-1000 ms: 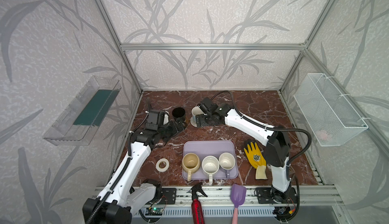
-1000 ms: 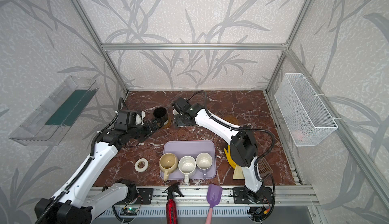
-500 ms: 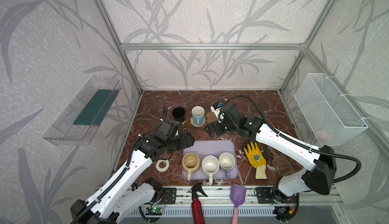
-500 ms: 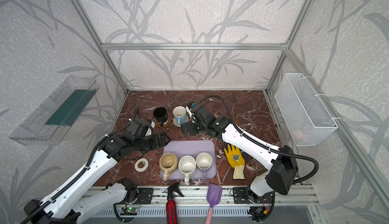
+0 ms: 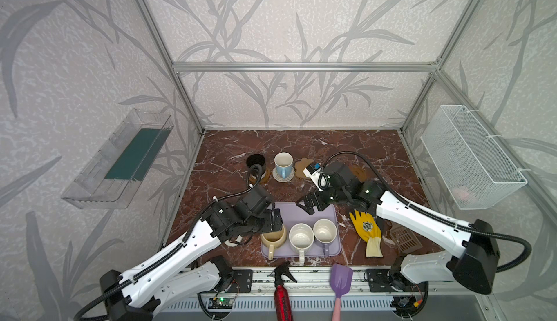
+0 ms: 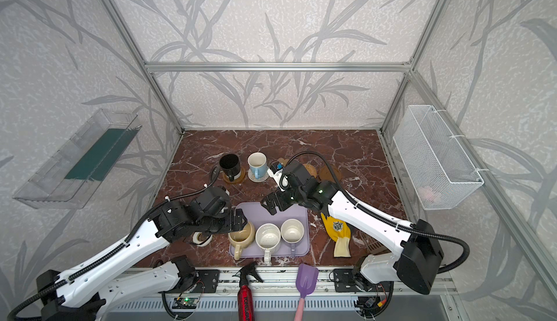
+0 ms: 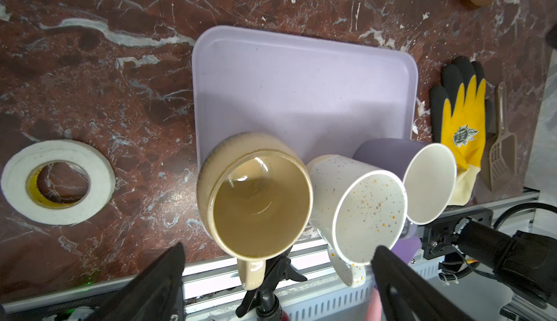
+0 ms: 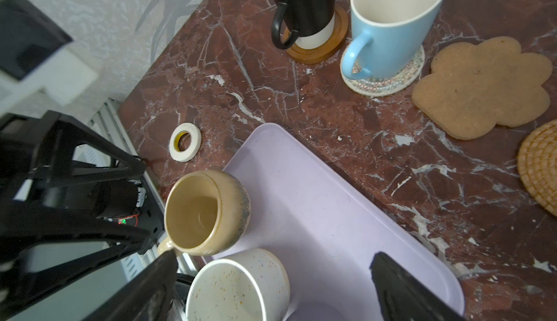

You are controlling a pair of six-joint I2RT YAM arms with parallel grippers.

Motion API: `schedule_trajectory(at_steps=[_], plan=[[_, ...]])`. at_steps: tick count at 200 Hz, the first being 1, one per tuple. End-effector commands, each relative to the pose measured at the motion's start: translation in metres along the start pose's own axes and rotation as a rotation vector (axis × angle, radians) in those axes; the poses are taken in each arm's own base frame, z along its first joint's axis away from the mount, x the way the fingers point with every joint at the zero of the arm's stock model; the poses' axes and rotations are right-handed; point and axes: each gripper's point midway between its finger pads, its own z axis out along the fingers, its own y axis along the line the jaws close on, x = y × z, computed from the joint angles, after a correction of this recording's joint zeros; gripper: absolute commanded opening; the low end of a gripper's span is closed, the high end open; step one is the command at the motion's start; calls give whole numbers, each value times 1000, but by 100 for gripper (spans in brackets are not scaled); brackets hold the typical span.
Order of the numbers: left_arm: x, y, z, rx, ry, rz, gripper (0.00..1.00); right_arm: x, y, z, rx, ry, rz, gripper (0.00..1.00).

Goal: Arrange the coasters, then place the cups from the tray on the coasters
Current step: 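Open the right gripper and swing both grippers back over the lavender tray, then grasp the beige ceramic mug's rim with the left gripper while the right gripper hovers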

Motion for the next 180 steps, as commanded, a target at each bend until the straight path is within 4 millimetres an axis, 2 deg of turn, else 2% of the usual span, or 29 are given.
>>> schedule_trajectory(at_steps=[1,43,85,139,180], plan=[[14,19,4,-79,18,-35,99,-2,19,-13,-93,-57,-31,99],[38,26,13,-131,69,1,99,9,21,-16,-114,-56,-31,99],[53,17,31,-97,87,-12,99,17,28,-10,-153,-44,-32,99],[70,23,44,-110,110,-17,85,27,24,-4,-153,-51,2,99],[77,20,58,-108,132,-6,80,28,25,-4,-147,-53,14,99]])
